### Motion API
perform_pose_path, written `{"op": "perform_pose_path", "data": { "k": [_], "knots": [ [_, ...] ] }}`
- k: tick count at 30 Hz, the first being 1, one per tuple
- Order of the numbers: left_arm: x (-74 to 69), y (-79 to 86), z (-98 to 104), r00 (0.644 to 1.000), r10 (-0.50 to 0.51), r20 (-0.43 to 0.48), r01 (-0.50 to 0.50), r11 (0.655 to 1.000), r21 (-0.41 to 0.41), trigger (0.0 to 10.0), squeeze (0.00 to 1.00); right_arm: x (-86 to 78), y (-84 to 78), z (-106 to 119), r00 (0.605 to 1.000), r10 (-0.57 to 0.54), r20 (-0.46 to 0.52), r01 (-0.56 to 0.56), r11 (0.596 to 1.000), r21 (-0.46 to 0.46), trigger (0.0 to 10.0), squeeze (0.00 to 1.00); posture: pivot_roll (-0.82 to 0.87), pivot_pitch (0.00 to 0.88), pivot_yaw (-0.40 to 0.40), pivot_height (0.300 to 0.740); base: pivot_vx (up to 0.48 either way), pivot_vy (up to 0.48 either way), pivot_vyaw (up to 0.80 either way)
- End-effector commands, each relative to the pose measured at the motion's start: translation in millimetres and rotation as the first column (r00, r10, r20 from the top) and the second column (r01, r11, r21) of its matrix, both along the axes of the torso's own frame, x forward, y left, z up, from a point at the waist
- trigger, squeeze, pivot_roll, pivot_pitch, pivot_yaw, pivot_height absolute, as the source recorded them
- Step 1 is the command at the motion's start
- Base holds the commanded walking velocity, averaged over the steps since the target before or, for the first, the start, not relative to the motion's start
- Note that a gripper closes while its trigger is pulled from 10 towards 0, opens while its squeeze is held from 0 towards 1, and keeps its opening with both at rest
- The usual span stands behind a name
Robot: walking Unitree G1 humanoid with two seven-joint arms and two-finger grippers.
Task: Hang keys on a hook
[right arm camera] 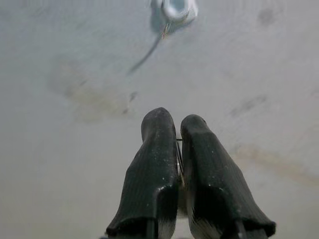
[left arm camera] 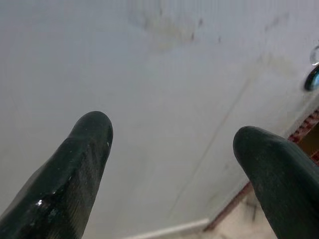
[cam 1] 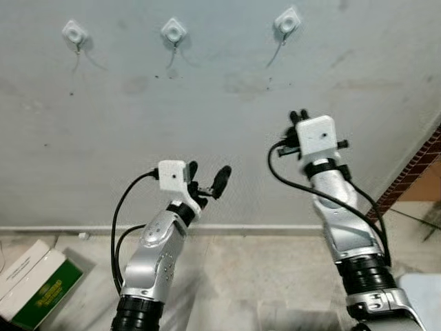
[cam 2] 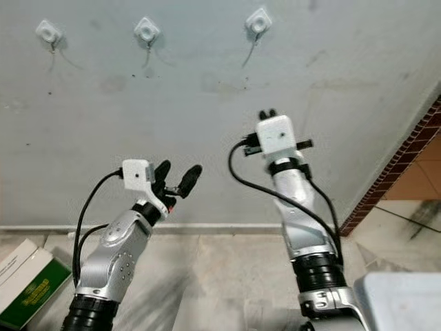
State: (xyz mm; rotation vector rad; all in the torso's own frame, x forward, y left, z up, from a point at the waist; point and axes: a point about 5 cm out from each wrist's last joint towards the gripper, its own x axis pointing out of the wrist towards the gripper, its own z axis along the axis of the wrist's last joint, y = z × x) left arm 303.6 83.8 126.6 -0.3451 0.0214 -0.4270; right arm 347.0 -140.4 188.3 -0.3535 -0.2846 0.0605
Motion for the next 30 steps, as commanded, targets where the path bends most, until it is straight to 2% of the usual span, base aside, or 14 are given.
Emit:
{"op": "perform_pose_path", "data": {
  "k": [1, 21, 25, 30],
  "knots": [
    [-1.0, 4.3, -2.7, 1.000, 0.014, -0.011, -0.014, 1.000, -0.005, 10.0, 0.00, -0.1, 13.2, 6.8, 0.999, 0.040, 0.028, -0.040, 0.999, 0.002, 10.0, 0.00, -0.03, 0.092, 0.045, 0.740, 0.368, 0.000, 0.00],
    [-1.3, 3.5, -3.6, 1.000, 0.015, -0.018, -0.015, 1.000, -0.010, 10.0, 0.00, 1.0, 15.0, 7.9, 0.999, 0.045, 0.030, -0.045, 0.999, 0.000, 10.0, 0.00, -0.03, 0.091, 0.041, 0.740, 0.356, 0.000, 0.00],
    [-1.7, 3.5, -2.4, 1.000, 0.016, -0.008, -0.016, 1.000, -0.015, 10.0, 0.00, 0.9, 15.1, 7.6, 0.999, 0.046, 0.029, -0.046, 0.999, 0.000, 10.0, 0.00, -0.03, 0.091, 0.041, 0.740, 0.154, 0.000, 0.00],
    [-7.9, -1.1, 4.7, 0.995, -0.029, 0.093, 0.020, 0.995, 0.098, 10.0, 0.00, 0.4, 15.0, 6.7, 0.998, 0.049, 0.026, -0.049, 0.999, -0.001, 10.0, 0.00, -0.02, 0.088, 0.039, 0.740, 0.000, 0.000, 0.00]
  ]
}}
